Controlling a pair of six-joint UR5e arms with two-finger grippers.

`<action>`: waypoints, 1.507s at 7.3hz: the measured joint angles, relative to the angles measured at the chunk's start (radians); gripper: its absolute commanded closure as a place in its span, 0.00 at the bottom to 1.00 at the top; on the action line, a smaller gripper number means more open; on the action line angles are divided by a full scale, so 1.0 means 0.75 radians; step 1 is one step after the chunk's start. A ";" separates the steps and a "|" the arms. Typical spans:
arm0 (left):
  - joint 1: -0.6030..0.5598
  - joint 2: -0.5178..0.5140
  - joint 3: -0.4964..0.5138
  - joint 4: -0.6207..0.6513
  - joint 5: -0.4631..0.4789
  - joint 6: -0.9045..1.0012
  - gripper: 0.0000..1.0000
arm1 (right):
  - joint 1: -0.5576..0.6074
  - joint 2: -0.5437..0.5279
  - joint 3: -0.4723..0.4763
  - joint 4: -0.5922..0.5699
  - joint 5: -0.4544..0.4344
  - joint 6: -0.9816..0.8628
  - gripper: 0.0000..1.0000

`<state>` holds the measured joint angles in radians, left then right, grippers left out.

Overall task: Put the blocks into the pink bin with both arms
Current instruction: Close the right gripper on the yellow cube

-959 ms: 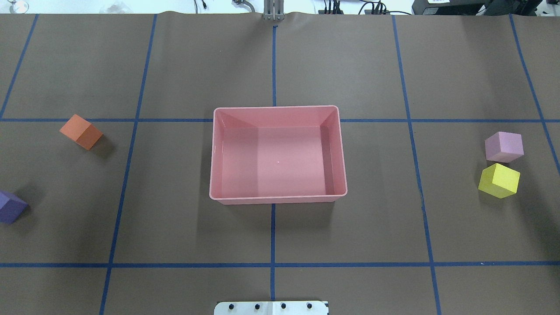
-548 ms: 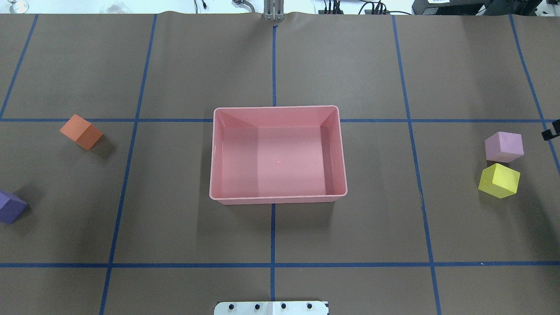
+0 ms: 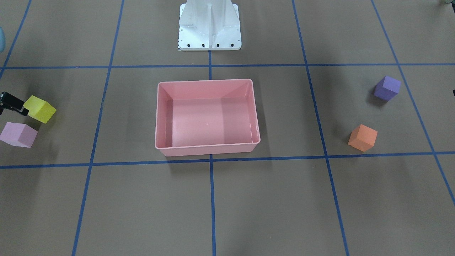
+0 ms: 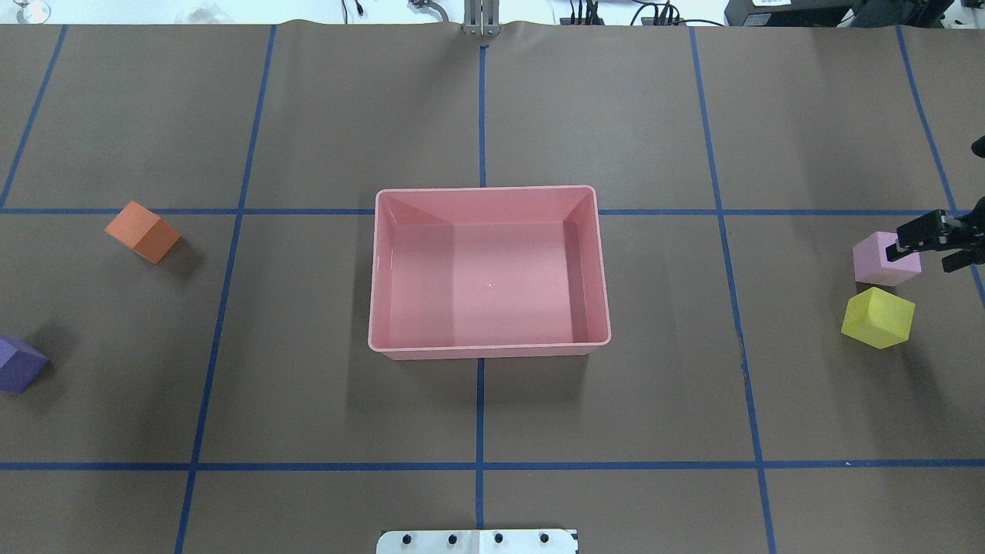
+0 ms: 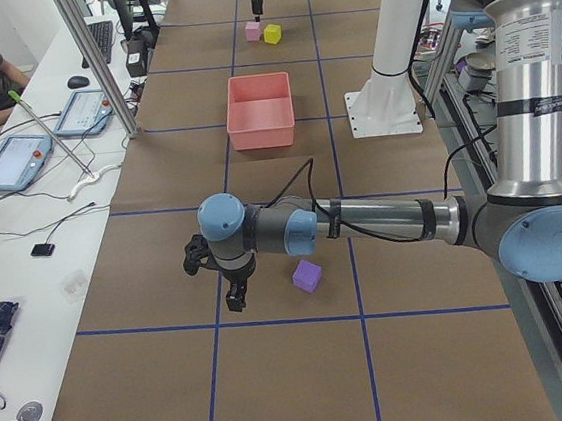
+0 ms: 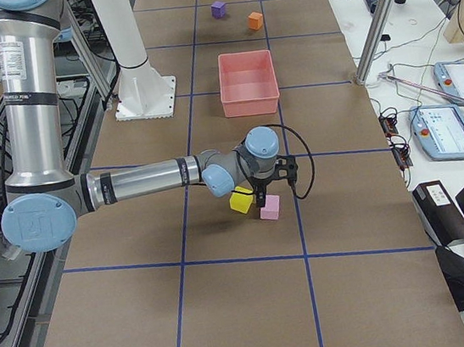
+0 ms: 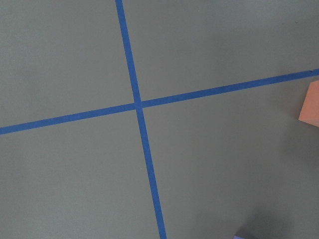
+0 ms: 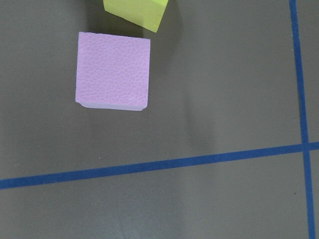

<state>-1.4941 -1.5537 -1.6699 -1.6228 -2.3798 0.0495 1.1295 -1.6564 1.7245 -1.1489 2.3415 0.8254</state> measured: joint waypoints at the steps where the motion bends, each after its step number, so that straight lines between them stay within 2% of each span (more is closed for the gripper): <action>1: 0.000 0.001 -0.002 -0.007 0.002 0.000 0.00 | -0.019 -0.011 0.002 0.005 -0.007 0.064 0.06; 3: 0.000 0.001 -0.006 -0.013 0.006 0.001 0.00 | -0.047 -0.033 0.005 0.008 0.011 0.139 0.07; 11: 0.000 0.002 -0.005 -0.014 0.008 0.003 0.00 | -0.149 -0.087 0.003 0.010 -0.003 0.190 0.09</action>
<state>-1.4941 -1.5525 -1.6736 -1.6337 -2.3736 0.0520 1.0181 -1.7218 1.7265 -1.1415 2.3394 0.9678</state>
